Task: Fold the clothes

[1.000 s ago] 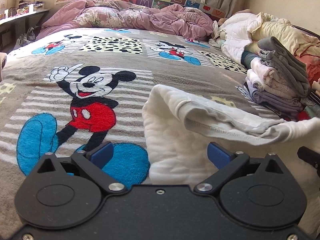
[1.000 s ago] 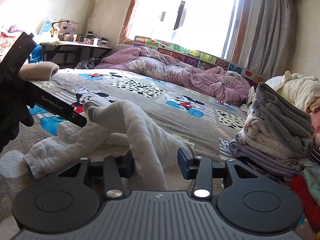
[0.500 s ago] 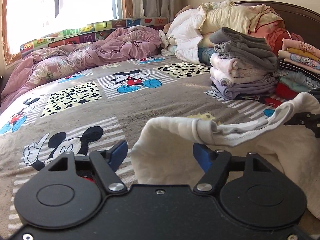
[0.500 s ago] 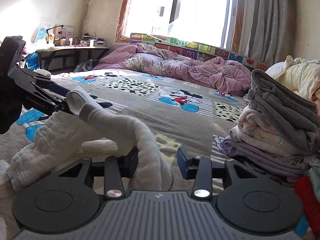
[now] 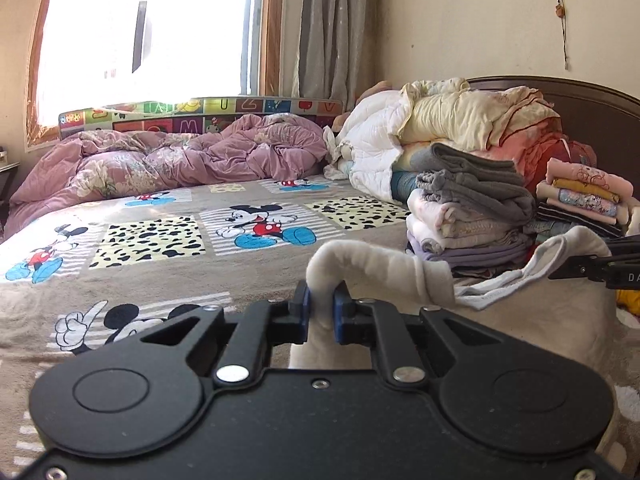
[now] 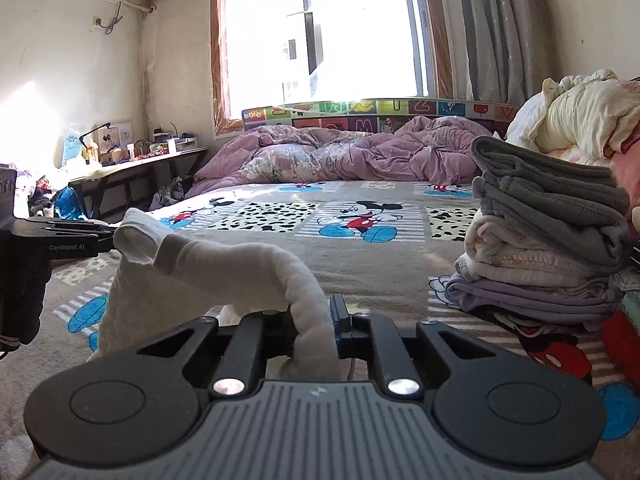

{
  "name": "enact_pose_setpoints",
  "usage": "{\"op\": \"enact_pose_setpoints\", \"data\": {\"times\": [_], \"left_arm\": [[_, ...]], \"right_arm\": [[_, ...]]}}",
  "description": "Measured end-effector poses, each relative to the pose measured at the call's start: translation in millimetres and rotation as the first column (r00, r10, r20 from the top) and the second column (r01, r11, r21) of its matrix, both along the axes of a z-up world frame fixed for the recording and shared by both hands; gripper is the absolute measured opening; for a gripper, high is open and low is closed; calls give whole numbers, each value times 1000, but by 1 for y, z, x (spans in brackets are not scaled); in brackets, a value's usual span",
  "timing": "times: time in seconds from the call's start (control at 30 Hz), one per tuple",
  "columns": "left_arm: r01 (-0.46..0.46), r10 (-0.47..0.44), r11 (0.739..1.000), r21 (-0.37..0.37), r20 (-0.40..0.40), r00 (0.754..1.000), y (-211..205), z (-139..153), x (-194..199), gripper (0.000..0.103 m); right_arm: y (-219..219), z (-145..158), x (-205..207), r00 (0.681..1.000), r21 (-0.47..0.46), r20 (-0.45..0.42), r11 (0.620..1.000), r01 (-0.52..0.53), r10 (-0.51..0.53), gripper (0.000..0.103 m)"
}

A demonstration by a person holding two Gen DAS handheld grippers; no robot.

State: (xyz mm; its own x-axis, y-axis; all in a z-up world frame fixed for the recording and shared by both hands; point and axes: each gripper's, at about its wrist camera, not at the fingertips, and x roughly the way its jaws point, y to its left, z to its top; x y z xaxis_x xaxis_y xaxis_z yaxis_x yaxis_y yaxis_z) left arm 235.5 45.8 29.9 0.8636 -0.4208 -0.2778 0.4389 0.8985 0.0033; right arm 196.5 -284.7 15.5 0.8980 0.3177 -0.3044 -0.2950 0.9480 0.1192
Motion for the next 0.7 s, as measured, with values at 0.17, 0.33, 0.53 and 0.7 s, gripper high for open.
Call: {"op": "enact_pose_setpoints", "data": {"times": [0.17, 0.33, 0.53, 0.7], "left_arm": [[-26, 27, 1000, -11, 116, 993, 1, 43, -53, 9], [-64, 77, 996, -69, 197, 977, 7, 82, -116, 8], [-116, 109, 993, 22, 212, 971, -8, 88, -160, 8], [-156, 144, 986, 63, 161, 976, -15, 80, -165, 8]], "right_arm": [[-4, 42, -30, 995, 31, 97, 999, 13, -16, 15], [-12, 90, -70, 977, 69, 213, 998, 12, -26, 15], [-14, 108, -108, 967, 38, 253, 999, -32, 21, 16], [2, 77, -152, 970, -21, 217, 994, -107, 109, 81]]}}
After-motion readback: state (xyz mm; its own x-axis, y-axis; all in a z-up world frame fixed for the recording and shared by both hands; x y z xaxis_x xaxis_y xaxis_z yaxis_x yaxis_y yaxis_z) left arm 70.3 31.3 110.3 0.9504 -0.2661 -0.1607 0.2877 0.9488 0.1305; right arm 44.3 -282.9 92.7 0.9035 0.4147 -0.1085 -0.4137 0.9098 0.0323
